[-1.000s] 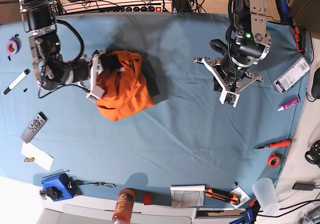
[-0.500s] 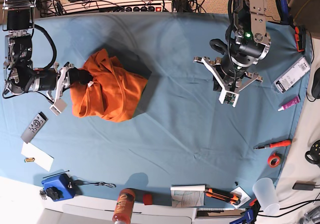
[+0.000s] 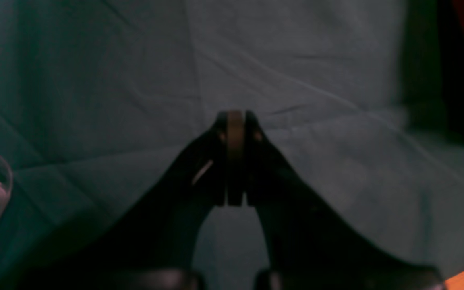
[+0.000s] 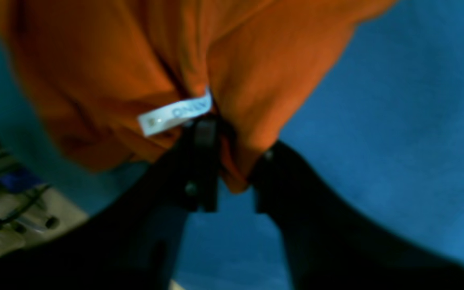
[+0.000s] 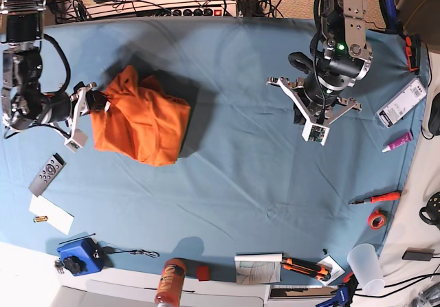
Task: Layout the t-shirt on the table in an organized manner, then fold the t-shirt properly
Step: 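Pat and square the folded shirt's edge with the right gripper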
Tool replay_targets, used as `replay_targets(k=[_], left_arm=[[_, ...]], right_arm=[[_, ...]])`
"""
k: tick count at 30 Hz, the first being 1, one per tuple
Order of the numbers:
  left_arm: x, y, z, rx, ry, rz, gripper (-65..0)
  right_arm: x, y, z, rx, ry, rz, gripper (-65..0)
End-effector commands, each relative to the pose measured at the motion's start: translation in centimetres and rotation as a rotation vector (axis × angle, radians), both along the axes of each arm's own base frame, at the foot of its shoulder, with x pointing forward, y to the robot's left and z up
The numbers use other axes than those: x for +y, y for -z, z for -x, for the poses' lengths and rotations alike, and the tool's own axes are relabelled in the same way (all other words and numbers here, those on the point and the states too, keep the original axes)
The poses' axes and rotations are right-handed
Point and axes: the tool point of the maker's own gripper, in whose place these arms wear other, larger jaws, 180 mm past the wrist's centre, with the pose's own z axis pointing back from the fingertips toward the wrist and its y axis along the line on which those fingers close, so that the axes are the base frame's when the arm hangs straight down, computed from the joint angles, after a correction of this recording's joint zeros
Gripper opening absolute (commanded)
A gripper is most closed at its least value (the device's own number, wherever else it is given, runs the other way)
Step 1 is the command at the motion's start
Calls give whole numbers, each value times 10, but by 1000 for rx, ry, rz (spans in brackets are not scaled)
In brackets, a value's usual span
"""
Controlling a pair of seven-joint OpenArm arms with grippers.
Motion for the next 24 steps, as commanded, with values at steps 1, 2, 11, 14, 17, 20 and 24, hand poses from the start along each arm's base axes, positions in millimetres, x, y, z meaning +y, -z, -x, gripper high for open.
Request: replay_targets(k=[1, 2, 11, 14, 17, 20, 24], left_arm=[[-1, -12, -6, -50, 0, 8, -650], [-1, -12, -6, -49, 0, 8, -650], [-1, -12, -6, -50, 0, 8, -650], [-1, -12, -7, -52, 0, 9, -650], [-1, -15, -8, -67, 0, 13, -650], [-1, -15, -8, -66, 0, 13, -650], [-1, -14, -8, -64, 0, 12, -650]], right_arm=[[-8, -14, -16, -64, 6, 34, -581], [-8, -14, -23, -92, 10, 47, -613], [-8, -18, -42, -115, 5, 128, -650], [-9, -18, -42, -114, 5, 132, -597], [-17, -18, -40, -106, 8, 158, -439], [-32, -25, -39, -109, 13, 194, -412], [-58, -49, -49, -142, 46, 255, -412]])
